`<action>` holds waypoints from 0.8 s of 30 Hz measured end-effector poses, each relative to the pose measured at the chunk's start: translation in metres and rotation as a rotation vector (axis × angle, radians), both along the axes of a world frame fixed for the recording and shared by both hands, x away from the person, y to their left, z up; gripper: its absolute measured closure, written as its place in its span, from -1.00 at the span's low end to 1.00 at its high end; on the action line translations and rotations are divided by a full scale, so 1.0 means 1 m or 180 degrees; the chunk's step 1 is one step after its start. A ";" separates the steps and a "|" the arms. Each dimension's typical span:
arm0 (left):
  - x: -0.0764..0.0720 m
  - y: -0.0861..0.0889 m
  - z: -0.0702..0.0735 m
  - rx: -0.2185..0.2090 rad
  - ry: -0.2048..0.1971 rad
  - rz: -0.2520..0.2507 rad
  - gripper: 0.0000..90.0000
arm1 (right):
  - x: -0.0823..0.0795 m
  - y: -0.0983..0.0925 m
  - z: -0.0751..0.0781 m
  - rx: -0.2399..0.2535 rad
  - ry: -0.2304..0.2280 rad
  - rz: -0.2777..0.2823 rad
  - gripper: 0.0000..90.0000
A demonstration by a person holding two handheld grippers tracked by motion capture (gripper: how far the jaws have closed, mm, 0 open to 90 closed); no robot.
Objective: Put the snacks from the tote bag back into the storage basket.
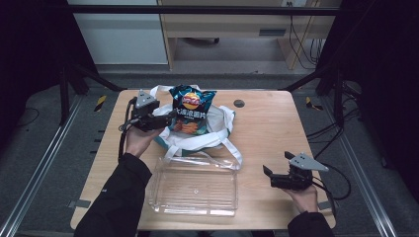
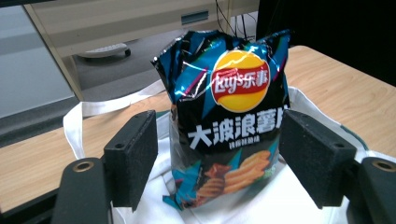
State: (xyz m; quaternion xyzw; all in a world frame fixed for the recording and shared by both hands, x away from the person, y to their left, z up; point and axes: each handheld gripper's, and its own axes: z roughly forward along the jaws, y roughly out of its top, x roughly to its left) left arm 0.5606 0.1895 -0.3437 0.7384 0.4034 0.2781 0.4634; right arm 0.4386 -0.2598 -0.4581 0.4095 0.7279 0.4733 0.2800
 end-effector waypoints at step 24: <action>0.034 -0.014 0.001 0.0040 0.0006 0.0127 -0.35 | 0.001 0.001 -0.001 0.0002 0.0010 -0.0005 -0.88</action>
